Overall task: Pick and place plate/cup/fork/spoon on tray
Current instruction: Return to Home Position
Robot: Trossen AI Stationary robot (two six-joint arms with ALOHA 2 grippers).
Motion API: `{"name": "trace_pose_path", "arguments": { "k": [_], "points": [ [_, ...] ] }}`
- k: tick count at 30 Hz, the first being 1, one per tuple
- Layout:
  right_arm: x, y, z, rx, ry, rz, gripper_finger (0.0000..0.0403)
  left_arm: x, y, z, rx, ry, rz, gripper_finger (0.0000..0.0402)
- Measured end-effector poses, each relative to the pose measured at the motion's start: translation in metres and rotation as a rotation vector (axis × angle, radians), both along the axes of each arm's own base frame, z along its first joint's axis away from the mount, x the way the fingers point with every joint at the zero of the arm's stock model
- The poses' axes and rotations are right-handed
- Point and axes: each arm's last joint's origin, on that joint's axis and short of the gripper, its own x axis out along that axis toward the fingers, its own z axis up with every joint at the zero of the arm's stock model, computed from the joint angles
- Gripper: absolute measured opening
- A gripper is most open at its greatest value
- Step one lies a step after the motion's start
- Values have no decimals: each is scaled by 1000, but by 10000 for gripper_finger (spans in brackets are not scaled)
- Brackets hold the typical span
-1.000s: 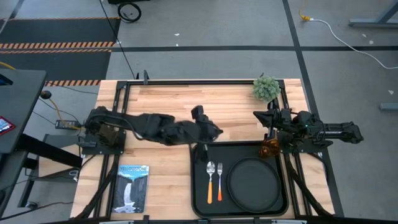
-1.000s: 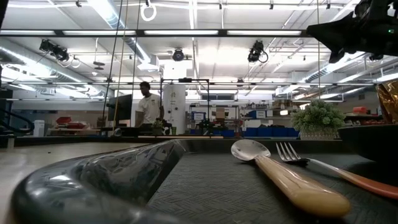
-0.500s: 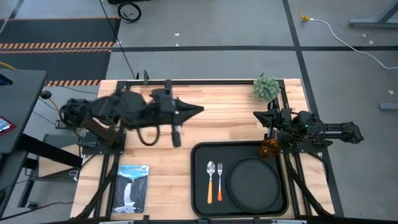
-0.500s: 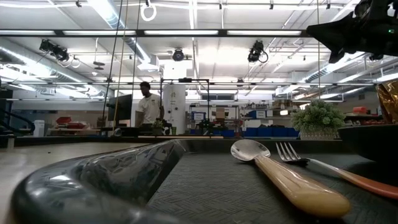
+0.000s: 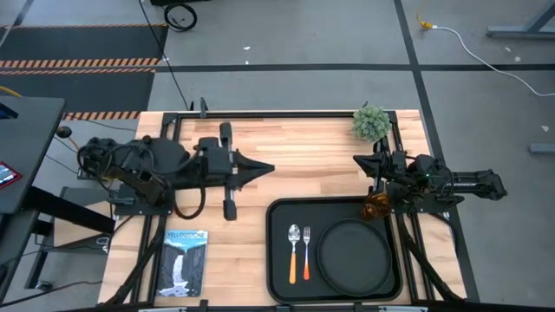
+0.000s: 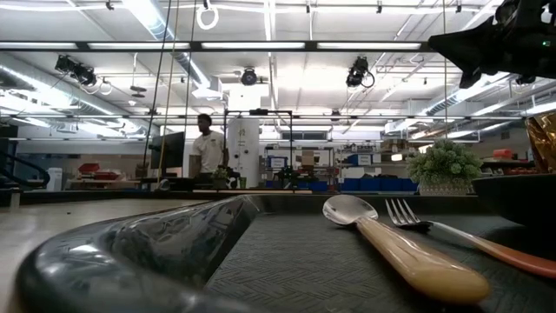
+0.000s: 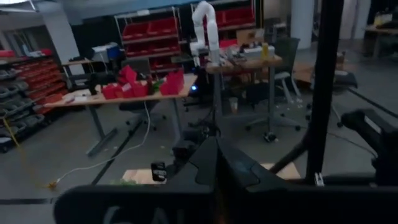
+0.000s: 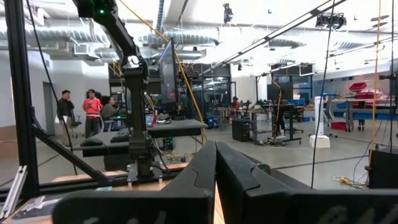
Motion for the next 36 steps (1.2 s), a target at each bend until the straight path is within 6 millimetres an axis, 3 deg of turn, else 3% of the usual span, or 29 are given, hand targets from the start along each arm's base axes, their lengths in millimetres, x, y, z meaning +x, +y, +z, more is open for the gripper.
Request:
{"name": "trace_pose_path", "arguments": {
  "k": [8,16,26,32,36],
  "points": [
    [0,0,0,0,0,0,16,-28,26,24,-48,-120,53,9],
    [0,0,0,0,0,0,16,-75,51,41,-103,-286,93,9],
    [0,0,0,0,0,0,16,-112,80,8,-126,-607,46,9],
    [0,0,0,0,0,0,16,-130,90,-12,-172,-671,50,9],
    [0,0,0,0,0,0,16,-136,95,-37,-194,-686,67,9]
  ]
}}
